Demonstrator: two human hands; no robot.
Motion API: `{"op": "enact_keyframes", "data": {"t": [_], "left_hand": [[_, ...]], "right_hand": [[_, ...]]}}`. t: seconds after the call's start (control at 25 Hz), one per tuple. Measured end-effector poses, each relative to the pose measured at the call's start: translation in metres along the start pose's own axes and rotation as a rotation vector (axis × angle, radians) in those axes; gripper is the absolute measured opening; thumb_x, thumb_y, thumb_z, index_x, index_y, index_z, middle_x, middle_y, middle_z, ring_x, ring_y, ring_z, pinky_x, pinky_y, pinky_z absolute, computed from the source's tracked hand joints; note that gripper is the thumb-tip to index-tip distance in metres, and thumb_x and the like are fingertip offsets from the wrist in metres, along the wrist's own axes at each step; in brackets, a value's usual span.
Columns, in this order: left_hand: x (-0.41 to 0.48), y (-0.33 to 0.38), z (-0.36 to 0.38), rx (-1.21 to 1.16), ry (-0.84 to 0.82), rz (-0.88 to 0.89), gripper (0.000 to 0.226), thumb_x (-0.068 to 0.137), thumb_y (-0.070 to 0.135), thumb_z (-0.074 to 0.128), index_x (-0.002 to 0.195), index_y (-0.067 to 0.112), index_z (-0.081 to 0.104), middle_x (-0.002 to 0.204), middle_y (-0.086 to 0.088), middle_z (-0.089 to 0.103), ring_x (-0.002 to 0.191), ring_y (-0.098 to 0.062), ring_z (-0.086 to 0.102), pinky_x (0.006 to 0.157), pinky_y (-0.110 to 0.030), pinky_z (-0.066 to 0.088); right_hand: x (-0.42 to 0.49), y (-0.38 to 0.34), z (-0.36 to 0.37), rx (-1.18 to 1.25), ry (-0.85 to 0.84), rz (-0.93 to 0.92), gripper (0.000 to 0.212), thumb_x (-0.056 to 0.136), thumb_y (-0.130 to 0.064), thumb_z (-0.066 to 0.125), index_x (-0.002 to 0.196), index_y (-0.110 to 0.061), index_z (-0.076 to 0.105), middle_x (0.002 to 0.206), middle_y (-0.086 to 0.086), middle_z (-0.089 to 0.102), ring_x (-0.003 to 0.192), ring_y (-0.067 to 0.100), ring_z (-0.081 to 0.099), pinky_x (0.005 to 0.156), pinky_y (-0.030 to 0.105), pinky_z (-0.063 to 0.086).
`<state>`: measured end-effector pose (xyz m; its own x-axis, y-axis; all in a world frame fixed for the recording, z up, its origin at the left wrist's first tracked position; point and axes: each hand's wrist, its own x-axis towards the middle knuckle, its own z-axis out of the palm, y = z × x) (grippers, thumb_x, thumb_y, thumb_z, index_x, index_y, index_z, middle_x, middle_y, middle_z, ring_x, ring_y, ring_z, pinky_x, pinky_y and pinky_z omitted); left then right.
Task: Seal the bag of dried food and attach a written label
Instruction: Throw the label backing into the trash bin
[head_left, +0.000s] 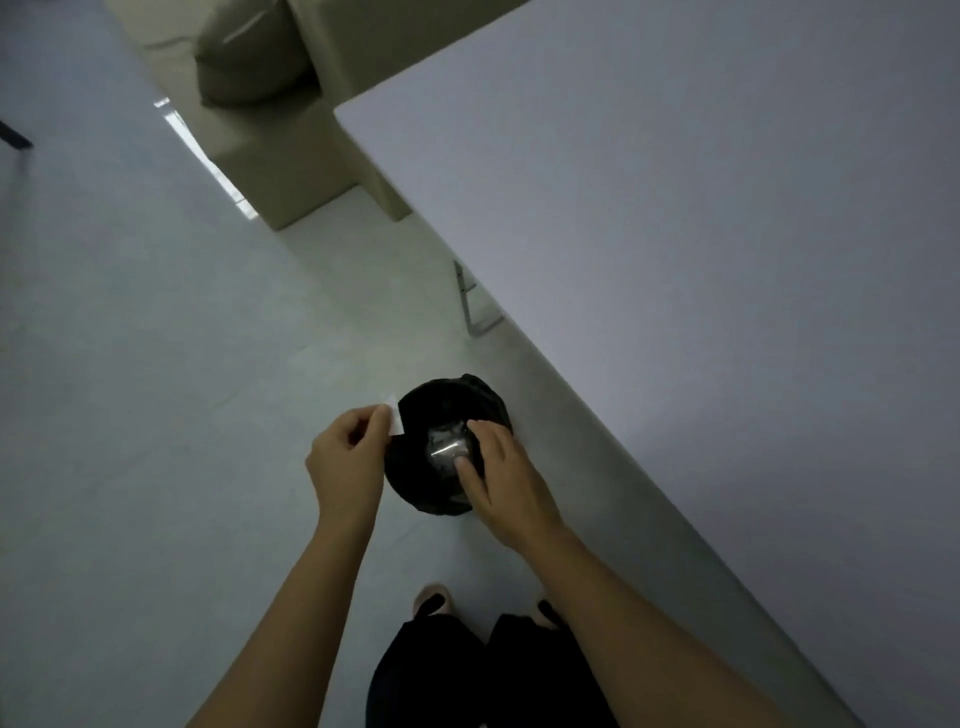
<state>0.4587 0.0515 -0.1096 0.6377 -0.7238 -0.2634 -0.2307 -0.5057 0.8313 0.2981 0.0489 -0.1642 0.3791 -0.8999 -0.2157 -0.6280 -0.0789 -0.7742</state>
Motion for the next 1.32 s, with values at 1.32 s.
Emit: {"op": "enact_keyframes", "data": {"t": [1.32], "left_hand": [[0.141, -0.18, 0.053, 0.722, -0.449, 0.172, 0.03, 0.095, 0.02, 0.047, 0.092, 0.0, 0.069, 0.09, -0.019, 0.069, 0.089, -0.035, 0.061, 0.074, -0.037, 0.046]], "right_hand": [[0.082, 0.051, 0.131, -0.403, 0.276, 0.51, 0.056, 0.096, -0.047, 0.028, 0.138, -0.01, 0.027, 0.137, 0.01, 0.041, 0.109, 0.028, 0.054, 0.068, 0.033, 0.041]]}}
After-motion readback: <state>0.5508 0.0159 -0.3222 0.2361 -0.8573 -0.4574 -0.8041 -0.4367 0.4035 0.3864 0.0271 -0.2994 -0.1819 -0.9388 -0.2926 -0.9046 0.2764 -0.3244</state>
